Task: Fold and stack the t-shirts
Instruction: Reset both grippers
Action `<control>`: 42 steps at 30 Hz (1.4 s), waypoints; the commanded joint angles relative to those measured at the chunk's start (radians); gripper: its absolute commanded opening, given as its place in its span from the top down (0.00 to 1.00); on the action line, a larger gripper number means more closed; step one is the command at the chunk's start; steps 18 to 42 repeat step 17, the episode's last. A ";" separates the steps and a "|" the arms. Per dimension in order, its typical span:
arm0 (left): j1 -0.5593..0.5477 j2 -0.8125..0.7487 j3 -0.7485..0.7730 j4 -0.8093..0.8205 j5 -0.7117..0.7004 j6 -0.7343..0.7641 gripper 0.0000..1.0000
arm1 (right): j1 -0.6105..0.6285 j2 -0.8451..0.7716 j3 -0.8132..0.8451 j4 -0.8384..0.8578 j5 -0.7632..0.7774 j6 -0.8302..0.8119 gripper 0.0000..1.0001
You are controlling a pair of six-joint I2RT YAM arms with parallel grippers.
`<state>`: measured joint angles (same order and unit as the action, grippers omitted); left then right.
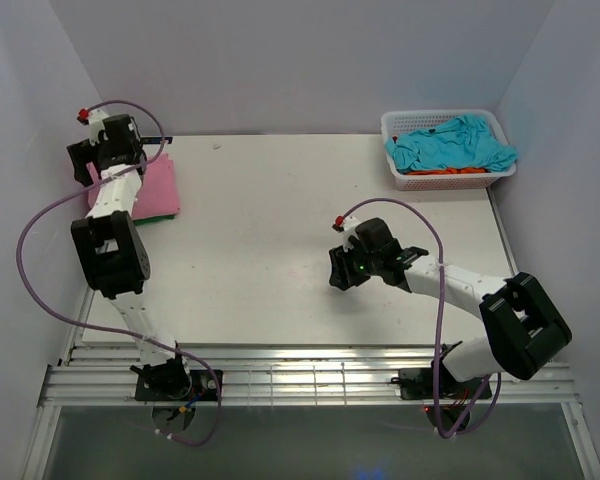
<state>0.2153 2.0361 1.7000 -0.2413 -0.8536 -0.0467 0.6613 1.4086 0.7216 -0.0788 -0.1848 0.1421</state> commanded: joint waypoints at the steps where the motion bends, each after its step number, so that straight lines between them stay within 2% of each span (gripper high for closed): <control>1: -0.033 -0.313 -0.060 0.288 -0.189 0.102 0.02 | -0.003 -0.043 0.010 0.014 0.025 0.004 0.47; 3: -0.048 -0.422 -0.082 0.318 -0.200 0.097 0.02 | -0.003 -0.054 0.013 0.016 0.036 0.016 0.47; 6: -0.141 -0.519 -0.105 0.316 -0.183 0.065 0.02 | 0.004 -0.083 0.015 0.019 0.060 0.031 0.48; 7: -0.246 -0.572 -0.131 0.316 -0.202 0.056 0.02 | 0.003 -0.094 0.019 0.016 0.065 0.042 0.48; 9: -0.360 -0.625 -0.183 0.318 -0.193 0.018 0.02 | 0.004 -0.127 0.025 0.005 0.088 0.053 0.48; 10: -0.470 -0.670 -0.256 0.316 -0.191 0.002 0.02 | 0.004 -0.141 0.032 -0.004 0.097 0.057 0.48; 12: -0.569 -0.715 -0.345 0.271 -0.170 -0.066 0.02 | 0.009 -0.186 0.056 -0.035 0.148 0.060 0.48; 13: -0.647 -0.738 -0.396 0.249 -0.167 -0.164 0.02 | 0.011 -0.203 0.061 -0.045 0.165 0.059 0.48; 14: -0.672 -0.782 -0.495 0.199 -0.127 -0.224 0.02 | 0.014 -0.218 0.065 -0.052 0.180 0.069 0.48; 16: -0.711 -0.826 -0.589 0.084 -0.088 -0.350 0.02 | 0.015 -0.256 0.078 -0.088 0.254 0.073 0.51; 17: -0.709 -0.868 -0.674 0.026 -0.040 -0.474 0.02 | 0.015 -0.267 0.096 -0.113 0.272 0.068 0.52; 42: -0.709 -0.868 -0.674 0.026 -0.040 -0.474 0.02 | 0.015 -0.267 0.096 -0.113 0.272 0.068 0.52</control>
